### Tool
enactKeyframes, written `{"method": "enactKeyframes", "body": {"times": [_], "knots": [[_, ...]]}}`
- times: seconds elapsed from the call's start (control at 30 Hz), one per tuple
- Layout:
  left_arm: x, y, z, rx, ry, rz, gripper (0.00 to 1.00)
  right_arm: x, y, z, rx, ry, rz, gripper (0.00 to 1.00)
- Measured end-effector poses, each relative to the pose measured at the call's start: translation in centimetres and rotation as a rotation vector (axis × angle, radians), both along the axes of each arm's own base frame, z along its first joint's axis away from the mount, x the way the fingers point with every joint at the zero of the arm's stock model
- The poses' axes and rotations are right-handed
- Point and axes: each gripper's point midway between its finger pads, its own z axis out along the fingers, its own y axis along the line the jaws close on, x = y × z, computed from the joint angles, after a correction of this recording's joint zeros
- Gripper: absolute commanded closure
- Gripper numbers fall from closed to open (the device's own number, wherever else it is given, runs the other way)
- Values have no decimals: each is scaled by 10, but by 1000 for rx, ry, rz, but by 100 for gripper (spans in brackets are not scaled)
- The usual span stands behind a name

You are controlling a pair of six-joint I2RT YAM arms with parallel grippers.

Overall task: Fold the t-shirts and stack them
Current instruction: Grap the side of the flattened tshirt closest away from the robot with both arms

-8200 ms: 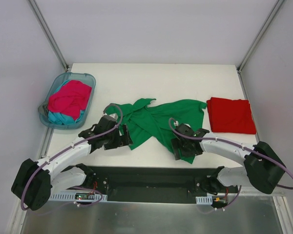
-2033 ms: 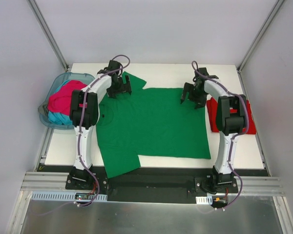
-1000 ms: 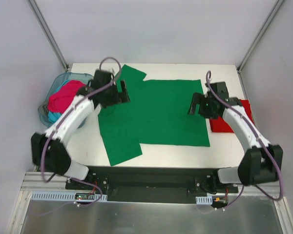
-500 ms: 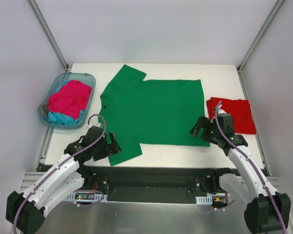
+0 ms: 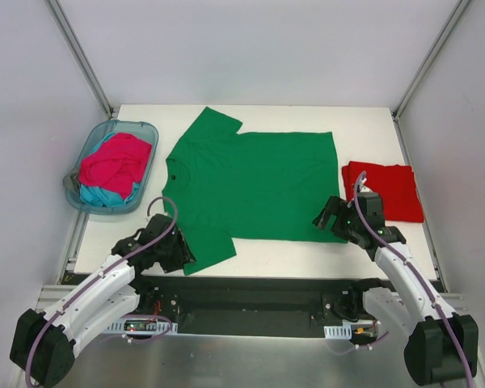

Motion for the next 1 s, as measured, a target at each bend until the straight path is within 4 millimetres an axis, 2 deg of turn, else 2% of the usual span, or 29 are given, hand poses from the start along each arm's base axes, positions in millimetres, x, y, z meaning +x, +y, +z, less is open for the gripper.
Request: {"method": "enactKeyframes", "body": {"times": [0.1, 0.17, 0.37, 0.7, 0.77, 1.0], "knots": [[-1, -1, 0, -4, 7, -4, 62, 0, 0, -4, -1, 19, -3, 4], [-3, -3, 0, -14, 18, -13, 55, 0, 0, -5, -1, 22, -3, 4], [-10, -7, 1, -44, 48, -11, 57, 0, 0, -7, -4, 32, -8, 4], [-17, -5, -5, -29, 101, -9, 79, 0, -2, -13, -15, 57, -15, 4], [-18, -5, -5, -25, 104, -18, 100, 0, -2, -14, -16, 61, -15, 4], [-17, -6, -3, -20, 96, -41, 100, 0, -2, -16, -17, 67, -15, 4]]}}
